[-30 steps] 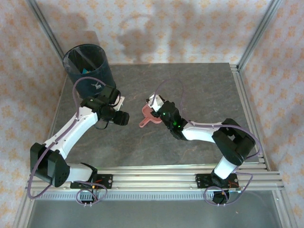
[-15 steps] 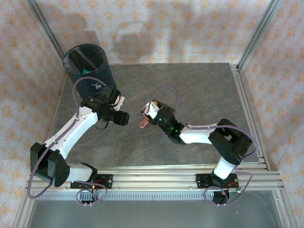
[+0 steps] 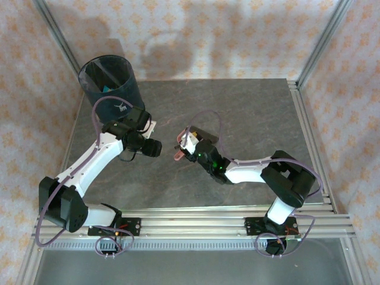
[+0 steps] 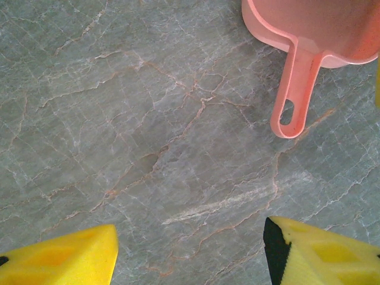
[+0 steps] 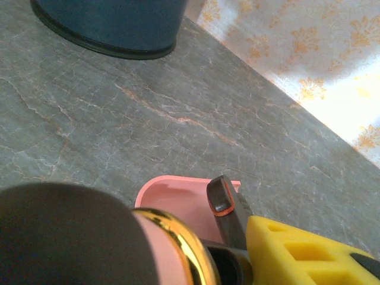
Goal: Sweep away the paper scraps from the table
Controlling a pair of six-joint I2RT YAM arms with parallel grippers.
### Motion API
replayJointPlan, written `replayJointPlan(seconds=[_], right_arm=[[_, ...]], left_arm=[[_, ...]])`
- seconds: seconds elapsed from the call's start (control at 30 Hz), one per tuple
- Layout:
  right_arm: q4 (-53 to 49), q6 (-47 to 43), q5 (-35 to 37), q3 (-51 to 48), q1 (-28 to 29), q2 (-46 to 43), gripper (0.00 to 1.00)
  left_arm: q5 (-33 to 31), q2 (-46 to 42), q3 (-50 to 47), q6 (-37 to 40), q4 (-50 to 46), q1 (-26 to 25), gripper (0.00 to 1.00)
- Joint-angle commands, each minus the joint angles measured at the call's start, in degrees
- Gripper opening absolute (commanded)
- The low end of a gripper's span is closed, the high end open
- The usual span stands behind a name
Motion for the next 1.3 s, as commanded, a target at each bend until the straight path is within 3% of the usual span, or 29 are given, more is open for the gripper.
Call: replayJointPlan(seconds=[0.0,0.27,0.57,1.27], right_arm=[[-2.0,3.7,-0.5,-1.5,0.6,-1.0,0.5],[-0.5,5.2,0.0,-2.8,0.6,0.3,0.54],[-0.2,5.1,-1.2,-4.0,1.0,0.6,0.67],[-5.8,4.6,-3.6,-3.4,1.5,2.0,0.74]], left_arm=[[-0.1,0.2,0.0,0.4,-0.5,0.5,0.67],[-0.1,0.3,-0.1,0.6,-0.5,0.5,0.67],[-0.1,0.1,-0.1,0.7,-0.4,0.5,0.69],[0.1,-0.1,-0.4,1.0,-0.2,0.5,0.72]])
